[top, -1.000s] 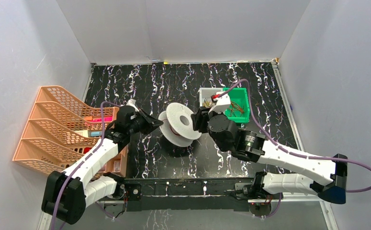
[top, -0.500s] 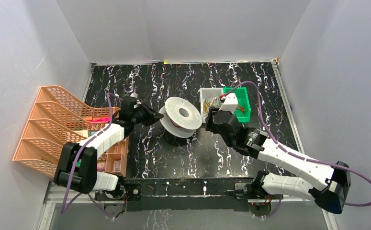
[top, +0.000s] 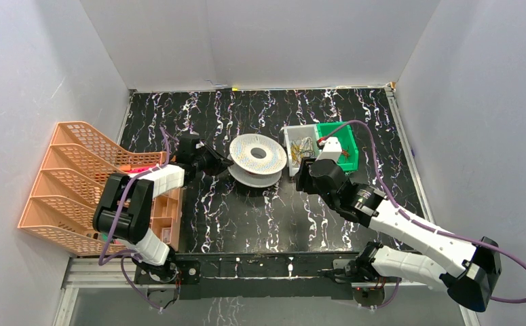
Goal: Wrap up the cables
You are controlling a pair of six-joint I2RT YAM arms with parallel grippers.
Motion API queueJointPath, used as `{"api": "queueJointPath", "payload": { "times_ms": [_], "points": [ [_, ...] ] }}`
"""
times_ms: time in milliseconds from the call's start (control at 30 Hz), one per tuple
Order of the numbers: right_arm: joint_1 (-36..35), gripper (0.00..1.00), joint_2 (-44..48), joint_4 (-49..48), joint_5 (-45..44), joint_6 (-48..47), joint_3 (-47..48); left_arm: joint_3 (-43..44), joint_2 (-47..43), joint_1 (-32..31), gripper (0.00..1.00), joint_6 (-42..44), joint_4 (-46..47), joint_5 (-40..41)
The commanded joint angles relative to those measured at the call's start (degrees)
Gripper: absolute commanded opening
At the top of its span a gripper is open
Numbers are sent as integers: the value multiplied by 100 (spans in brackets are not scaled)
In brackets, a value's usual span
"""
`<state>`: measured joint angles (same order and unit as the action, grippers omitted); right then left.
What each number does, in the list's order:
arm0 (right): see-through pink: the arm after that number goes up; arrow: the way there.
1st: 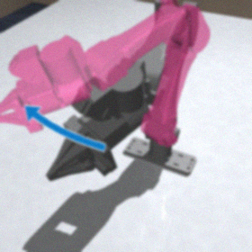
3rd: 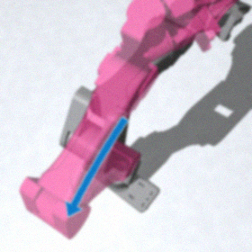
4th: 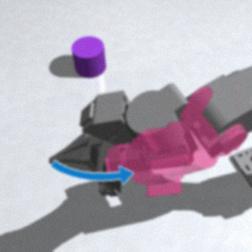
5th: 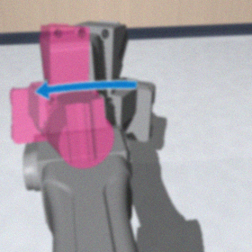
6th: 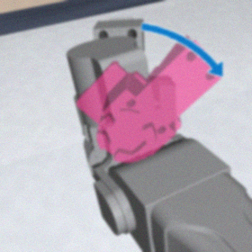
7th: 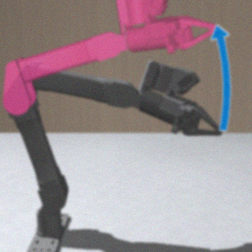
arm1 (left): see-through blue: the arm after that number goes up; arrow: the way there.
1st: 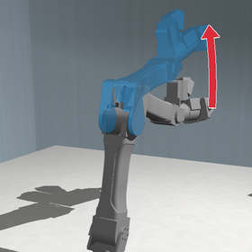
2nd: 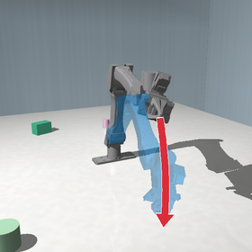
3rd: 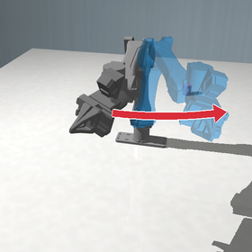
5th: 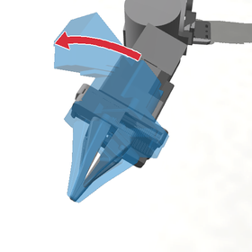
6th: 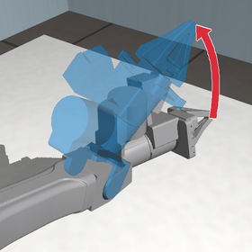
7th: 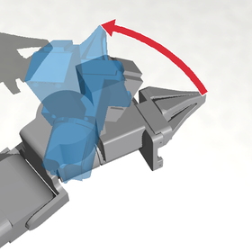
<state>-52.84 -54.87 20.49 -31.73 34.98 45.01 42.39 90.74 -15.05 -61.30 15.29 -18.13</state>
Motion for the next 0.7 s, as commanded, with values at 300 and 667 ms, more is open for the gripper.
{"api": "queueJointPath", "payload": {
  "times_ms": [300,667],
  "points": [
    [111,60,132,-195,111,24,-117,192,83,77,31,409,-691,394],
    [149,63,-10,-81,148,43,-7,358,-269,220,47,863,-1627,745]
  ]
}}
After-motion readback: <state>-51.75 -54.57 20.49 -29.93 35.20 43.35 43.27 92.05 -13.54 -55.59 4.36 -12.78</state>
